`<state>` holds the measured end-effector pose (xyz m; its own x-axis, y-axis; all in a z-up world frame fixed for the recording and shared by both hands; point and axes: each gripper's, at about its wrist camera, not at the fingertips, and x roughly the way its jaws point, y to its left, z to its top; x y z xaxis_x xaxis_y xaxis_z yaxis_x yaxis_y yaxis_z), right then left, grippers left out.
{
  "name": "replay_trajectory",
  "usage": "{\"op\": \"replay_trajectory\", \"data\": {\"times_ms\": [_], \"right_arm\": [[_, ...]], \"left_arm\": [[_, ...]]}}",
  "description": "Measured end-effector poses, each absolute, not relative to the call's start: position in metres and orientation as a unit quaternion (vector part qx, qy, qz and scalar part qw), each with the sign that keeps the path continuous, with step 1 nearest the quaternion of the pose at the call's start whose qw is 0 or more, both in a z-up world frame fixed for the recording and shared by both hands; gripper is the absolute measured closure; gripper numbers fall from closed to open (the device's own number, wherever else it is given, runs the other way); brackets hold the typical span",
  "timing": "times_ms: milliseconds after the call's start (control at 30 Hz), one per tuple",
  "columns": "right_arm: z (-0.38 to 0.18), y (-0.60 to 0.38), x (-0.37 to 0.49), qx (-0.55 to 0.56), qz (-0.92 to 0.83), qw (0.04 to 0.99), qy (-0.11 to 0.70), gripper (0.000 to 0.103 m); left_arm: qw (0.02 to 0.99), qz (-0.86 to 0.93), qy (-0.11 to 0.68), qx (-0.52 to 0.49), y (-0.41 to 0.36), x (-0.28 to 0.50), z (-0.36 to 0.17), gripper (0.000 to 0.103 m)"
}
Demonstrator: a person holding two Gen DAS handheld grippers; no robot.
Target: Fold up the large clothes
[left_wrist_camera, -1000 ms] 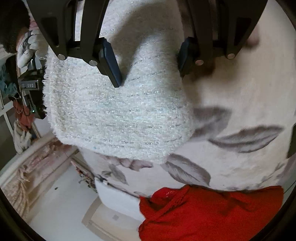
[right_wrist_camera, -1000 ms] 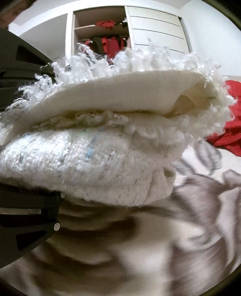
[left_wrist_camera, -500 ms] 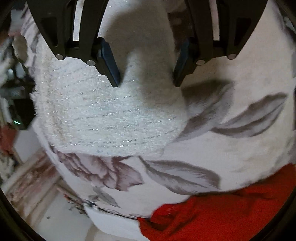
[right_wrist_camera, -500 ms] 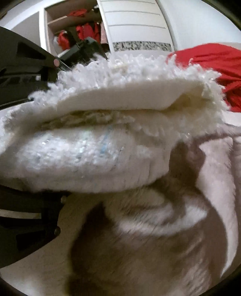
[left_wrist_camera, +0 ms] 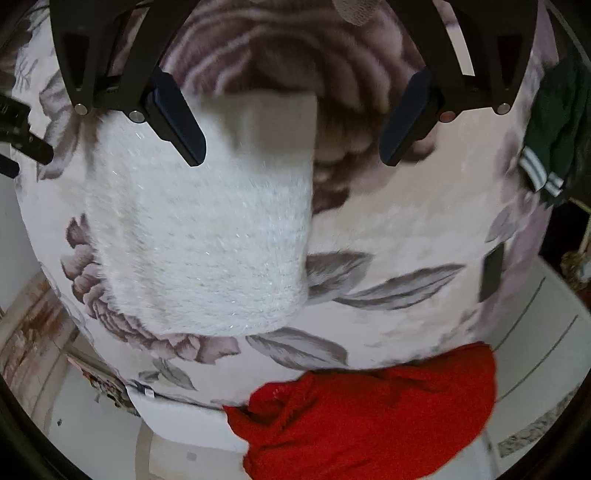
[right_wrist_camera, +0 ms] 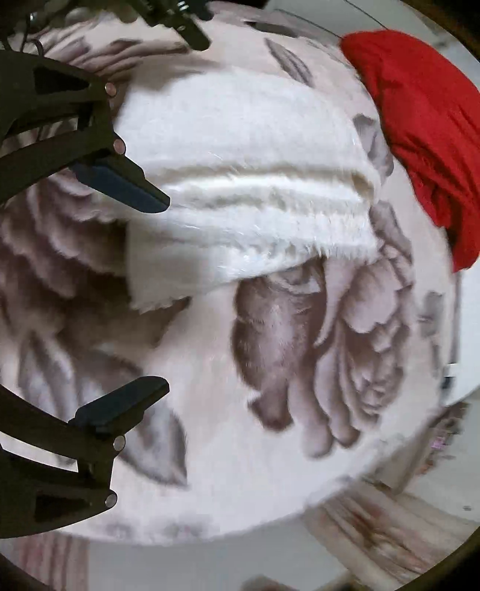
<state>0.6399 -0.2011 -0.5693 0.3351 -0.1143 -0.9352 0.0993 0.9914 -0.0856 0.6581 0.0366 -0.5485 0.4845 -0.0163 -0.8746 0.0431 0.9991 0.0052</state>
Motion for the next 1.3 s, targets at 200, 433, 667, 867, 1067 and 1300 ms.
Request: {"op": "replay_trajectory", "data": {"times_ms": [200, 433, 667, 867, 1067, 1300], "right_arm": [[-0.515, -0.212, 0.597, -0.022, -0.084, 0.833, 0.546, 0.010], [-0.440, -0.198, 0.531, -0.026, -0.094, 0.854, 0.510, 0.010], [-0.344, -0.199, 0.447, -0.019, -0.100, 0.876, 0.472, 0.010], [-0.253, -0.197, 0.366, -0.021, -0.107, 0.893, 0.437, 0.010], [-0.162, -0.201, 0.289, -0.018, -0.113, 0.911, 0.396, 0.010], [-0.090, -0.207, 0.222, -0.016, -0.102, 0.926, 0.363, 0.010]], "left_arm": [[0.873, -0.014, 0.488, 0.001, 0.028, 0.609, -0.504, 0.007], [0.887, -0.008, 0.461, -0.005, 0.027, 0.547, -0.441, 0.007], [0.903, -0.004, 0.429, -0.003, 0.028, 0.465, -0.358, 0.007], [0.917, -0.009, 0.400, 0.005, 0.019, 0.395, -0.284, 0.007], [0.928, -0.013, 0.371, -0.003, 0.009, 0.331, -0.219, 0.007], [0.938, -0.008, 0.346, -0.011, 0.005, 0.279, -0.170, 0.007]]}}
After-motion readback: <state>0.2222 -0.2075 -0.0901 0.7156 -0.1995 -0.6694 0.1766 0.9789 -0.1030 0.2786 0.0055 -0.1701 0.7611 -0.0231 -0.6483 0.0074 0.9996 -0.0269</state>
